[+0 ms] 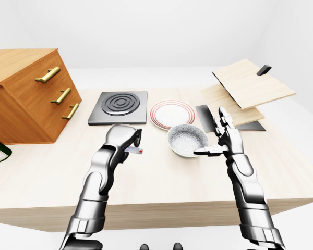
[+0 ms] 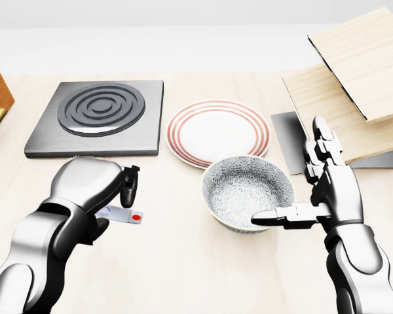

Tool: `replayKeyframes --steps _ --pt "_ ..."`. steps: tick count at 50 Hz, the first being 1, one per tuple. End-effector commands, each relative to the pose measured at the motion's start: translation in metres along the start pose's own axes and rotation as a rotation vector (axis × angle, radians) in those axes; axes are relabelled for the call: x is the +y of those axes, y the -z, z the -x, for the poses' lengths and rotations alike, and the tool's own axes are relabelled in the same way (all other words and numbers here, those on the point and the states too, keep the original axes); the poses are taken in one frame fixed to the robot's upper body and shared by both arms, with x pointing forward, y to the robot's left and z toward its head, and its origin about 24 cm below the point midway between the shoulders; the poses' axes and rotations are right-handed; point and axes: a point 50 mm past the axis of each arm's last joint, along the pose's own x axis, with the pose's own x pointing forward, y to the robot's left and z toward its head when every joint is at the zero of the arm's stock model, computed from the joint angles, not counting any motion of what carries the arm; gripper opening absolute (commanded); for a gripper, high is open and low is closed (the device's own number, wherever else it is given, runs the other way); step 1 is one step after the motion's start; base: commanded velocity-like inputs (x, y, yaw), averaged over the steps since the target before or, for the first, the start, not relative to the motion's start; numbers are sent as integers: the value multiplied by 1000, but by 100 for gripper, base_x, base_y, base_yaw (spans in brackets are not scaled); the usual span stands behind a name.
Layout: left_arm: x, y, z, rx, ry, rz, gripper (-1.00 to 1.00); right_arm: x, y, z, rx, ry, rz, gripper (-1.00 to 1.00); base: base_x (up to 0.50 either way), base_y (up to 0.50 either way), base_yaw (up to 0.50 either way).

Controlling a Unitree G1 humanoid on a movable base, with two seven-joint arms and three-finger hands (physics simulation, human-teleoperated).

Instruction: Pick up the cream cheese and put it in the bowl.

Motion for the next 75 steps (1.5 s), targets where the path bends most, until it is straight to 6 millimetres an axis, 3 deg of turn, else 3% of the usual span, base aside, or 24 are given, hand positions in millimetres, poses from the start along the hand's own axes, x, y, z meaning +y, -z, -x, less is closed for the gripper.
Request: replayKeyframes --steps 1,15,25,33,43,55,75 --pt "50 -43 1 -127 -149 -17 -100 0 25 5 102 -19 -25 100 0 0 0" --pt "91 -101 -14 -247 -327 -76 -100 -2 38 11 156 -12 -27 100 0 0 0" --pt "101 -136 -19 -318 -406 -100 -100 -4 49 14 200 -8 -48 100 0 0 0" --pt "94 -158 -22 -366 -394 -91 -100 -5 52 15 212 -6 -55 100 0 0 0" --pt "69 -180 -31 -402 -354 -117 -100 -10 51 17 204 4 -71 100 0 0 0" --pt "51 -188 -45 -418 -311 -128 -100 -14 33 18 122 14 -79 100 0 0 0" --pt "40 -197 -59 -434 -289 -207 -100 -13 41 18 158 7 -90 100 0 0 0"
